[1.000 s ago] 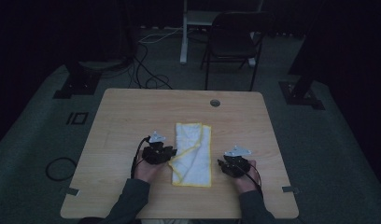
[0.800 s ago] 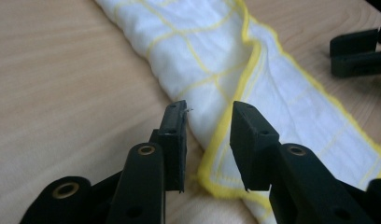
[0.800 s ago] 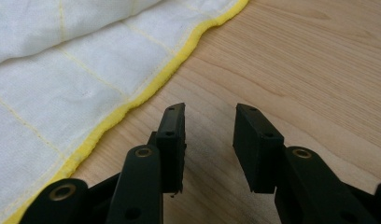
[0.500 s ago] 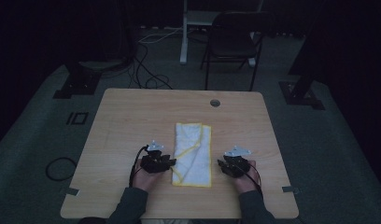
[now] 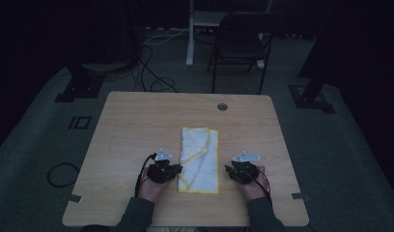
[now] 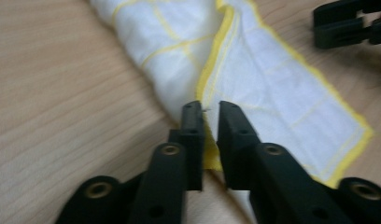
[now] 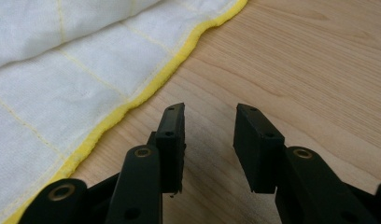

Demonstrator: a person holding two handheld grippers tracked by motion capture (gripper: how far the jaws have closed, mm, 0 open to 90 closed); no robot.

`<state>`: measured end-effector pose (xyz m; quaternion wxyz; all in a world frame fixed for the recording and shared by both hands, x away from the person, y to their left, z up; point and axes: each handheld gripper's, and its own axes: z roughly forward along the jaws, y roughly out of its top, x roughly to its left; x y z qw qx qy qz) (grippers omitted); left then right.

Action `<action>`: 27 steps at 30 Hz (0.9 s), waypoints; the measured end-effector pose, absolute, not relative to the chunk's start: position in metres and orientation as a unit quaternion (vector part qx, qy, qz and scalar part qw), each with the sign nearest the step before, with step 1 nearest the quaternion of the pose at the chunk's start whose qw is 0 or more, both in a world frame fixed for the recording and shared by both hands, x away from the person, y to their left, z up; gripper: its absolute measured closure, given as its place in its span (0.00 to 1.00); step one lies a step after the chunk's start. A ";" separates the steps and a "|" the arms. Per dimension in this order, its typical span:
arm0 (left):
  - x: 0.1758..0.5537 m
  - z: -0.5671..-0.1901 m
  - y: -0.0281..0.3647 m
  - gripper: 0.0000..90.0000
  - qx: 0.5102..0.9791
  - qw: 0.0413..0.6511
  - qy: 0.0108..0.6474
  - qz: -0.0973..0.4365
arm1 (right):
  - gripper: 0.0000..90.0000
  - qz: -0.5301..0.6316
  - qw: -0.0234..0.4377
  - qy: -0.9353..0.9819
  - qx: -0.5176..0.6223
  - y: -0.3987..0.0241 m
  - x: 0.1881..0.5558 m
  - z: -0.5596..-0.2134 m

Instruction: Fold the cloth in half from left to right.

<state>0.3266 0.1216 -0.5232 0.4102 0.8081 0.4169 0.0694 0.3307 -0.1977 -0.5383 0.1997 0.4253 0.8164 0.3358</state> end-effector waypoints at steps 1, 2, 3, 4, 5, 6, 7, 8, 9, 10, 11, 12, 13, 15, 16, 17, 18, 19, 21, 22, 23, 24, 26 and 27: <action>0.326 -0.520 0.121 0.94 0.809 0.414 0.412 0.069 | 0.71 0.336 0.200 0.816 0.425 -0.198 0.331 -0.538; 0.325 -0.517 0.119 0.95 0.809 0.419 0.407 0.069 | 0.71 0.336 0.200 0.816 0.425 -0.198 0.331 -0.538; 0.324 -0.516 0.118 0.96 0.810 0.421 0.404 0.067 | 0.71 0.336 0.200 0.816 0.425 -0.198 0.331 -0.538; 0.324 -0.514 0.116 0.97 0.811 0.424 0.399 0.064 | 0.71 0.336 0.200 0.817 0.425 -0.197 0.331 -0.538; 0.324 -0.513 0.114 0.97 0.811 0.428 0.395 0.062 | 0.71 0.336 0.200 0.817 0.425 -0.197 0.331 -0.538; 0.324 -0.512 0.111 0.97 0.812 0.430 0.390 0.059 | 0.71 0.336 0.200 0.816 0.425 -0.197 0.331 -0.538; 0.323 -0.511 0.109 0.98 0.813 0.431 0.387 0.059 | 0.71 0.336 0.200 0.816 0.425 -0.198 0.331 -0.538; 0.323 -0.510 0.106 0.98 0.815 0.432 0.382 0.056 | 0.71 0.336 0.200 0.816 0.425 -0.198 0.331 -0.538; 0.322 -0.509 0.103 0.98 0.815 0.435 0.378 0.053 | 0.71 0.337 0.201 0.816 0.426 -0.198 0.331 -0.538; 0.322 -0.508 0.100 0.98 0.818 0.436 0.373 0.051 | 0.71 0.337 0.201 0.815 0.426 -0.198 0.331 -0.538; 0.321 -0.507 0.096 0.98 0.819 0.438 0.368 0.048 | 0.71 0.337 0.201 0.815 0.425 -0.198 0.331 -0.538; 0.320 -0.507 0.093 0.98 0.820 0.441 0.363 0.043 | 0.71 0.337 0.201 0.816 0.425 -0.198 0.331 -0.538; 0.319 -0.506 0.090 0.98 0.820 0.445 0.358 0.036 | 0.71 0.337 0.201 0.815 0.425 -0.198 0.331 -0.538; 0.317 -0.505 0.086 0.98 0.821 0.453 0.348 0.023 | 0.71 0.338 0.201 0.815 0.425 -0.199 0.331 -0.538; 0.315 -0.504 0.082 0.98 0.823 0.453 0.343 0.018 | 0.71 0.338 0.201 0.815 0.425 -0.199 0.331 -0.538; 0.314 -0.504 0.080 0.98 0.824 0.454 0.339 0.014 | 0.71 0.338 0.201 0.815 0.426 -0.199 0.331 -0.538; 0.312 -0.504 0.076 0.98 0.825 0.456 0.335 0.009 | 0.71 0.338 0.201 0.815 0.426 -0.199 0.331 -0.538; 0.311 -0.504 0.074 0.98 0.826 0.455 0.331 0.008 | 0.71 0.338 0.201 0.815 0.426 -0.199 0.331 -0.538; 0.309 -0.504 0.068 0.98 0.829 0.456 0.323 0.000 | 0.71 0.338 0.201 0.815 0.425 -0.199 0.331 -0.538; 0.307 -0.505 0.064 0.98 0.831 0.455 0.319 -0.001 | 0.71 0.338 0.201 0.815 0.425 -0.198 0.331 -0.538; 0.307 -0.505 0.061 0.98 0.833 0.454 0.316 -0.003 | 0.71 0.338 0.201 0.815 0.425 -0.198 0.331 -0.538; 0.306 -0.505 0.057 0.98 0.835 0.454 0.312 -0.005 | 0.71 0.337 0.201 0.815 0.425 -0.198 0.331 -0.538; 0.304 -0.506 0.050 0.98 0.837 0.453 0.306 -0.006 | 0.71 0.338 0.201 0.815 0.426 -0.198 0.331 -0.538; 0.304 -0.506 0.048 0.98 0.838 0.453 0.304 -0.007 | 0.71 0.338 0.201 0.815 0.426 -0.198 0.331 -0.538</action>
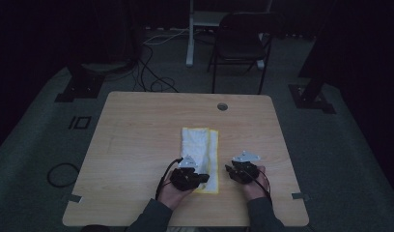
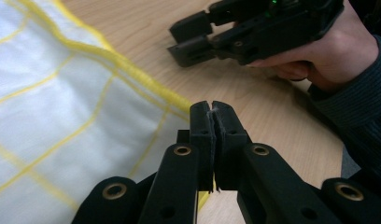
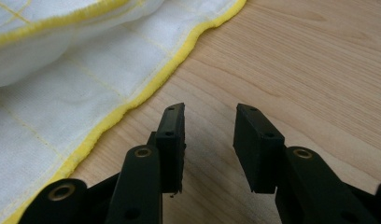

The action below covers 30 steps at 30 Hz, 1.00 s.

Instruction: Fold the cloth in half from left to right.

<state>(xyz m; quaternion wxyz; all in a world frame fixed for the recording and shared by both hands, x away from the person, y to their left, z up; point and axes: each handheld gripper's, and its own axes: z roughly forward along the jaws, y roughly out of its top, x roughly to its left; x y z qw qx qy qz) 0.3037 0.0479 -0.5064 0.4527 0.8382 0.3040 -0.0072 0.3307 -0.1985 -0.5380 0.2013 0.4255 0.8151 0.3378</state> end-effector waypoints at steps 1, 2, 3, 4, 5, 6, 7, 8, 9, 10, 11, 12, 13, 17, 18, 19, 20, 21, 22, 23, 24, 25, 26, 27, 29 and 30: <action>0.303 -0.507 0.044 0.98 0.839 0.452 0.302 -0.009 | 0.71 0.338 0.201 0.815 0.425 -0.199 0.331 -0.538; 0.302 -0.507 0.042 0.98 0.841 0.451 0.299 -0.009 | 0.71 0.338 0.201 0.815 0.426 -0.199 0.331 -0.538; 0.301 -0.507 0.040 0.98 0.842 0.451 0.296 -0.010 | 0.71 0.338 0.201 0.815 0.426 -0.199 0.331 -0.538; 0.301 -0.507 0.038 0.98 0.843 0.450 0.295 -0.010 | 0.71 0.338 0.201 0.815 0.426 -0.199 0.331 -0.538; 0.299 -0.507 0.036 0.98 0.843 0.451 0.293 -0.011 | 0.71 0.338 0.201 0.815 0.426 -0.199 0.331 -0.538; 0.299 -0.507 0.035 0.98 0.844 0.451 0.291 -0.011 | 0.71 0.338 0.201 0.815 0.426 -0.199 0.331 -0.538; 0.298 -0.508 0.033 0.98 0.845 0.450 0.288 -0.012 | 0.71 0.338 0.201 0.815 0.425 -0.199 0.331 -0.538; 0.298 -0.508 0.032 0.98 0.846 0.450 0.287 -0.013 | 0.71 0.338 0.201 0.815 0.425 -0.198 0.331 -0.538; 0.297 -0.508 0.030 0.98 0.847 0.448 0.285 -0.015 | 0.71 0.338 0.201 0.815 0.425 -0.198 0.331 -0.538; 0.297 -0.509 0.028 0.98 0.848 0.448 0.282 -0.016 | 0.71 0.338 0.201 0.815 0.426 -0.198 0.331 -0.538; 0.296 -0.510 0.026 0.98 0.850 0.446 0.281 -0.017 | 0.71 0.338 0.201 0.815 0.426 -0.198 0.331 -0.538; 0.296 -0.512 0.024 0.98 0.850 0.446 0.280 -0.018 | 0.71 0.337 0.201 0.815 0.426 -0.198 0.331 -0.538; 0.296 -0.514 0.022 0.98 0.852 0.445 0.277 -0.019 | 0.71 0.337 0.201 0.815 0.426 -0.198 0.331 -0.538; 0.296 -0.517 0.023 0.88 0.849 0.449 0.277 -0.025 | 0.71 0.338 0.202 0.814 0.426 -0.198 0.331 -0.538; 0.296 -0.516 0.024 0.85 0.848 0.450 0.278 -0.023 | 0.71 0.339 0.202 0.813 0.427 -0.198 0.331 -0.537; 0.297 -0.515 0.027 0.83 0.848 0.451 0.279 -0.020 | 0.71 0.339 0.202 0.813 0.428 -0.198 0.332 -0.537; 0.297 -0.514 0.028 0.83 0.846 0.452 0.281 -0.018 | 0.71 0.340 0.203 0.812 0.428 -0.198 0.332 -0.537; 0.298 -0.512 0.031 0.82 0.845 0.454 0.284 -0.014 | 0.71 0.341 0.204 0.812 0.428 -0.197 0.332 -0.536; 0.298 -0.512 0.034 0.81 0.844 0.454 0.286 -0.009 | 0.71 0.342 0.205 0.812 0.426 -0.196 0.333 -0.535; 0.299 -0.511 0.037 0.81 0.844 0.453 0.288 -0.002 | 0.71 0.343 0.207 0.812 0.425 -0.195 0.333 -0.534; 0.300 -0.510 0.040 0.81 0.843 0.453 0.291 0.003 | 0.71 0.344 0.209 0.812 0.424 -0.194 0.333 -0.533; 0.301 -0.510 0.044 0.80 0.841 0.453 0.296 0.007 | 0.71 0.346 0.210 0.812 0.422 -0.192 0.334 -0.531; 0.301 -0.510 0.046 0.80 0.841 0.452 0.297 0.012 | 0.71 0.348 0.212 0.812 0.419 -0.191 0.335 -0.530; 0.303 -0.511 0.051 0.80 0.839 0.452 0.303 0.017 | 0.71 0.349 0.214 0.811 0.418 -0.190 0.336 -0.529; 0.305 -0.511 0.059 0.80 0.836 0.451 0.312 0.022 | 0.71 0.356 0.212 0.809 0.416 -0.187 0.338 -0.526; 0.306 -0.512 0.062 0.79 0.834 0.451 0.316 0.027 | 0.71 0.361 0.212 0.807 0.416 -0.186 0.340 -0.525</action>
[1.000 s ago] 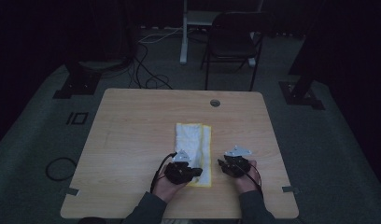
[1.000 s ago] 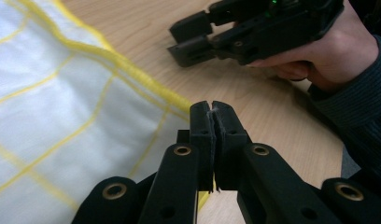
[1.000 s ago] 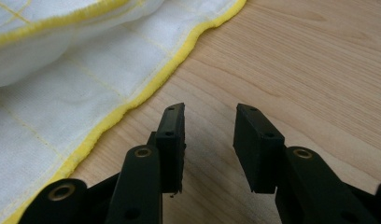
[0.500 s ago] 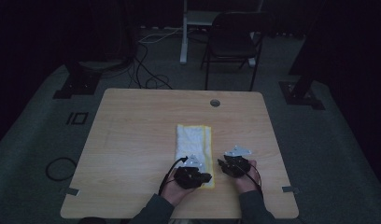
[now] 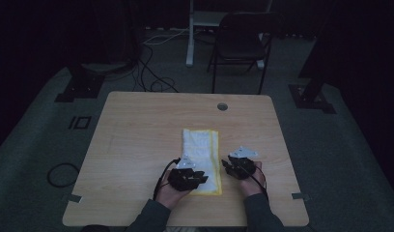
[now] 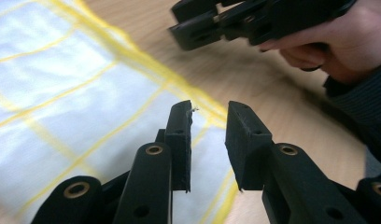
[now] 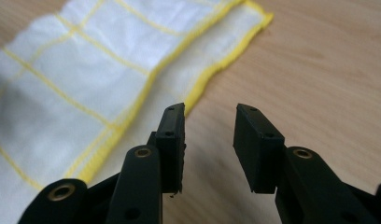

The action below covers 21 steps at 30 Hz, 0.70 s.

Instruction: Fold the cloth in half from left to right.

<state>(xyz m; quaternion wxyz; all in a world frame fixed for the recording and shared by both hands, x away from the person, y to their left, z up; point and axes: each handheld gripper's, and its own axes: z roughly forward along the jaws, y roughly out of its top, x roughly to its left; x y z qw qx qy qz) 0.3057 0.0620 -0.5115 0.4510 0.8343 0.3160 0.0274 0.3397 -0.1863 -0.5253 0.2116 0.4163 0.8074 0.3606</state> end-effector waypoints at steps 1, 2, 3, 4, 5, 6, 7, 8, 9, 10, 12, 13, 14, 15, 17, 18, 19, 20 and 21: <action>0.307 -0.512 0.066 0.79 0.834 0.449 0.320 0.032 | 0.71 0.362 0.210 0.806 0.418 -0.186 0.342 -0.525; 0.308 -0.512 0.068 0.79 0.832 0.449 0.324 0.032 | 0.71 0.362 0.212 0.806 0.417 -0.185 0.343 -0.524; 0.309 -0.512 0.072 0.79 0.830 0.449 0.329 0.035 | 0.71 0.363 0.212 0.806 0.416 -0.184 0.345 -0.523; 0.310 -0.512 0.075 0.79 0.830 0.447 0.331 0.040 | 0.71 0.365 0.212 0.804 0.419 -0.183 0.347 -0.522; 0.311 -0.512 0.078 0.79 0.828 0.447 0.335 0.043 | 0.71 0.367 0.211 0.803 0.419 -0.182 0.349 -0.522; 0.311 -0.512 0.081 0.79 0.828 0.446 0.336 0.044 | 0.71 0.372 0.209 0.801 0.419 -0.181 0.351 -0.521; 0.312 -0.512 0.084 0.79 0.827 0.445 0.339 0.049 | 0.71 0.376 0.206 0.800 0.420 -0.181 0.353 -0.521; 0.313 -0.511 0.086 0.78 0.826 0.445 0.341 0.051 | 0.71 0.379 0.201 0.797 0.425 -0.180 0.356 -0.521; 0.314 -0.511 0.089 0.78 0.824 0.446 0.345 0.053 | 0.71 0.381 0.199 0.796 0.427 -0.179 0.358 -0.521; 0.315 -0.511 0.091 0.78 0.823 0.446 0.347 0.054 | 0.71 0.386 0.195 0.793 0.429 -0.177 0.360 -0.521; 0.316 -0.511 0.096 0.78 0.821 0.446 0.352 0.060 | 0.71 0.390 0.191 0.792 0.429 -0.174 0.364 -0.520; 0.317 -0.512 0.099 0.78 0.819 0.446 0.354 0.064 | 0.71 0.390 0.191 0.792 0.429 -0.172 0.366 -0.520; 0.317 -0.512 0.100 0.78 0.818 0.447 0.355 0.067 | 0.71 0.391 0.193 0.793 0.426 -0.170 0.368 -0.520; 0.317 -0.513 0.103 0.77 0.818 0.446 0.354 0.077 | 0.71 0.391 0.191 0.793 0.426 -0.169 0.369 -0.520; 0.317 -0.515 0.105 0.76 0.818 0.445 0.356 0.083 | 0.71 0.388 0.190 0.794 0.427 -0.165 0.373 -0.520; 0.317 -0.516 0.106 0.76 0.818 0.444 0.357 0.085 | 0.71 0.389 0.191 0.794 0.427 -0.163 0.375 -0.520; 0.317 -0.518 0.108 0.75 0.818 0.442 0.358 0.088 | 0.71 0.389 0.191 0.795 0.425 -0.162 0.377 -0.520; 0.318 -0.518 0.109 0.75 0.818 0.440 0.359 0.090 | 0.71 0.389 0.191 0.794 0.426 -0.160 0.380 -0.519; 0.318 -0.519 0.111 0.75 0.817 0.440 0.362 0.092 | 0.71 0.390 0.191 0.794 0.425 -0.160 0.381 -0.519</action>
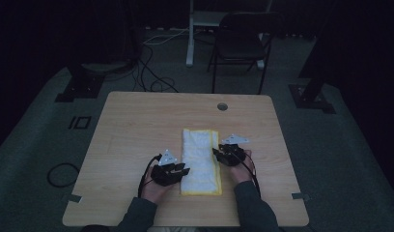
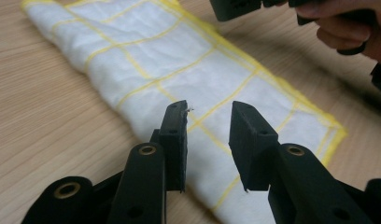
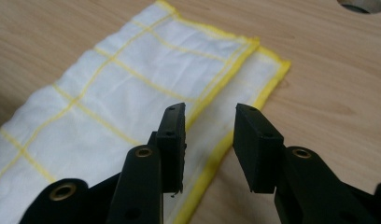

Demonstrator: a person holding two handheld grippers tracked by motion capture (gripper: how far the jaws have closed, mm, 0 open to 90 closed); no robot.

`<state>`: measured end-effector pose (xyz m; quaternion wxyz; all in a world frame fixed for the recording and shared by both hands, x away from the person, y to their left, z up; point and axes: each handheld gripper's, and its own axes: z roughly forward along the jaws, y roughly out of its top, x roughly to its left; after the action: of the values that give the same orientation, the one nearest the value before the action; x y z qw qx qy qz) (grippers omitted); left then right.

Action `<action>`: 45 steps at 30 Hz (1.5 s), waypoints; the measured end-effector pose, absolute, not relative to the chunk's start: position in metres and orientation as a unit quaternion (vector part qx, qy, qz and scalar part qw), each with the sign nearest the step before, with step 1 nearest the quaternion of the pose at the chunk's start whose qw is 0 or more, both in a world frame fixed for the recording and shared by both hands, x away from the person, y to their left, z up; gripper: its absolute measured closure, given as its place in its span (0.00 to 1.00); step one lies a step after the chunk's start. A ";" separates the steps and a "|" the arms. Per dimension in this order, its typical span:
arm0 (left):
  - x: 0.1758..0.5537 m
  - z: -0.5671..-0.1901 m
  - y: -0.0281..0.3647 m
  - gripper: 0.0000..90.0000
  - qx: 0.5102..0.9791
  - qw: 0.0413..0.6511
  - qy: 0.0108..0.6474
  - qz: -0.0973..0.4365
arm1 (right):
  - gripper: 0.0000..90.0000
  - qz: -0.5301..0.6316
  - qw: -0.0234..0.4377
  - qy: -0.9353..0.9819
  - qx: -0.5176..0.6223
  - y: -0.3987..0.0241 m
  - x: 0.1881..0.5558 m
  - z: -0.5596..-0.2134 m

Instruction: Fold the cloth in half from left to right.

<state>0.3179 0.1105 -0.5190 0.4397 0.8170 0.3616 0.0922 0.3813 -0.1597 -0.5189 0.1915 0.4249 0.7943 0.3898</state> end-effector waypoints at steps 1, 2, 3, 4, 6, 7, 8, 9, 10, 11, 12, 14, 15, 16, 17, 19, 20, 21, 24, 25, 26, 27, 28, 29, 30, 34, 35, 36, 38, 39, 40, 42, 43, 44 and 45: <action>0.318 -0.519 0.112 0.75 0.817 0.440 0.362 0.092 | 0.71 0.389 0.190 0.794 0.426 -0.158 0.384 -0.519; 0.319 -0.520 0.113 0.75 0.816 0.440 0.364 0.094 | 0.70 0.387 0.191 0.795 0.426 -0.157 0.386 -0.519; 0.319 -0.520 0.114 0.74 0.815 0.440 0.365 0.096 | 0.69 0.387 0.189 0.795 0.427 -0.156 0.389 -0.519; 0.320 -0.521 0.115 0.73 0.814 0.440 0.366 0.098 | 0.69 0.387 0.188 0.795 0.428 -0.155 0.391 -0.519; 0.321 -0.522 0.116 0.73 0.813 0.440 0.368 0.100 | 0.67 0.386 0.185 0.796 0.429 -0.153 0.396 -0.520; 0.321 -0.523 0.117 0.73 0.813 0.439 0.369 0.099 | 0.66 0.385 0.185 0.795 0.431 -0.151 0.400 -0.521; 0.321 -0.524 0.117 0.72 0.813 0.439 0.371 0.100 | 0.66 0.384 0.184 0.795 0.432 -0.150 0.402 -0.521; 0.321 -0.524 0.117 0.72 0.812 0.438 0.372 0.101 | 0.65 0.383 0.183 0.795 0.434 -0.149 0.405 -0.521; 0.321 -0.525 0.118 0.72 0.813 0.437 0.372 0.101 | 0.64 0.383 0.182 0.794 0.435 -0.148 0.407 -0.521; 0.322 -0.525 0.118 0.72 0.813 0.436 0.373 0.101 | 0.63 0.382 0.179 0.794 0.437 -0.147 0.411 -0.521; 0.322 -0.526 0.119 0.72 0.813 0.436 0.373 0.100 | 0.63 0.381 0.178 0.794 0.439 -0.146 0.413 -0.522; 0.322 -0.527 0.119 0.72 0.812 0.435 0.375 0.100 | 0.63 0.375 0.176 0.792 0.448 -0.145 0.420 -0.523; 0.322 -0.527 0.119 0.72 0.812 0.435 0.377 0.100 | 0.63 0.375 0.171 0.790 0.454 -0.145 0.425 -0.524; 0.323 -0.527 0.119 0.71 0.812 0.434 0.378 0.099 | 0.63 0.377 0.163 0.787 0.460 -0.145 0.428 -0.525; 0.323 -0.527 0.120 0.71 0.812 0.434 0.378 0.099 | 0.63 0.377 0.154 0.783 0.469 -0.146 0.434 -0.527; 0.324 -0.527 0.121 0.71 0.811 0.434 0.381 0.099 | 0.63 0.378 0.140 0.776 0.485 -0.148 0.442 -0.531; 0.324 -0.527 0.121 0.71 0.811 0.434 0.381 0.099 | 0.63 0.380 0.135 0.774 0.489 -0.149 0.444 -0.532; 0.325 -0.527 0.122 0.71 0.810 0.434 0.382 0.098 | 0.64 0.382 0.127 0.770 0.495 -0.149 0.446 -0.534; 0.326 -0.528 0.122 0.71 0.810 0.432 0.384 0.097 | 0.67 0.389 0.110 0.764 0.502 -0.148 0.450 -0.536; 0.326 -0.529 0.122 0.71 0.810 0.431 0.385 0.096 | 0.68 0.390 0.105 0.765 0.502 -0.147 0.451 -0.536; 0.326 -0.530 0.122 0.71 0.811 0.430 0.385 0.094 | 0.70 0.390 0.105 0.765 0.502 -0.146 0.452 -0.536; 0.327 -0.531 0.121 0.71 0.812 0.428 0.385 0.093 | 0.75 0.387 0.104 0.767 0.502 -0.145 0.453 -0.536; 0.327 -0.532 0.120 0.71 0.814 0.425 0.384 0.091 | 0.80 0.386 0.104 0.768 0.500 -0.144 0.453 -0.536; 0.326 -0.532 0.120 0.71 0.815 0.425 0.384 0.090 | 0.87 0.385 0.113 0.772 0.494 -0.143 0.452 -0.535; 0.326 -0.533 0.118 0.71 0.817 0.423 0.381 0.089 | 0.93 0.384 0.119 0.773 0.491 -0.142 0.452 -0.534; 0.325 -0.533 0.115 0.71 0.819 0.424 0.378 0.086 | 0.99 0.387 0.139 0.775 0.480 -0.144 0.449 -0.526; 0.325 -0.534 0.114 0.71 0.819 0.424 0.376 0.085 | 0.99 0.389 0.142 0.774 0.479 -0.146 0.448 -0.524; 0.325 -0.534 0.113 0.71 0.821 0.423 0.375 0.083 | 0.99 0.390 0.145 0.772 0.480 -0.146 0.448 -0.522; 0.324 -0.535 0.111 0.71 0.825 0.419 0.371 0.081 | 0.99 0.394 0.146 0.770 0.480 -0.149 0.447 -0.520; 0.324 -0.536 0.111 0.71 0.825 0.419 0.371 0.080 | 0.99 0.393 0.151 0.770 0.479 -0.151 0.446 -0.518; 0.324 -0.536 0.110 0.71 0.825 0.419 0.370 0.080 | 0.99 0.390 0.154 0.771 0.479 -0.151 0.446 -0.518; 0.323 -0.536 0.108 0.71 0.827 0.419 0.368 0.078 | 0.99 0.382 0.160 0.772 0.483 -0.153 0.446 -0.517; 0.323 -0.537 0.108 0.70 0.828 0.418 0.366 0.076 | 0.99 0.378 0.163 0.770 0.488 -0.155 0.446 -0.517; 0.323 -0.537 0.107 0.70 0.829 0.417 0.365 0.075 | 0.99 0.380 0.162 0.767 0.491 -0.157 0.446 -0.516; 0.322 -0.538 0.106 0.70 0.830 0.417 0.364 0.074 | 0.99 0.384 0.161 0.762 0.496 -0.159 0.446 -0.515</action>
<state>0.3224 0.1059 -0.5379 0.4165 0.8296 0.3645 0.0737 0.4457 -0.1591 -0.5150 0.1607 0.4956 0.7624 0.3839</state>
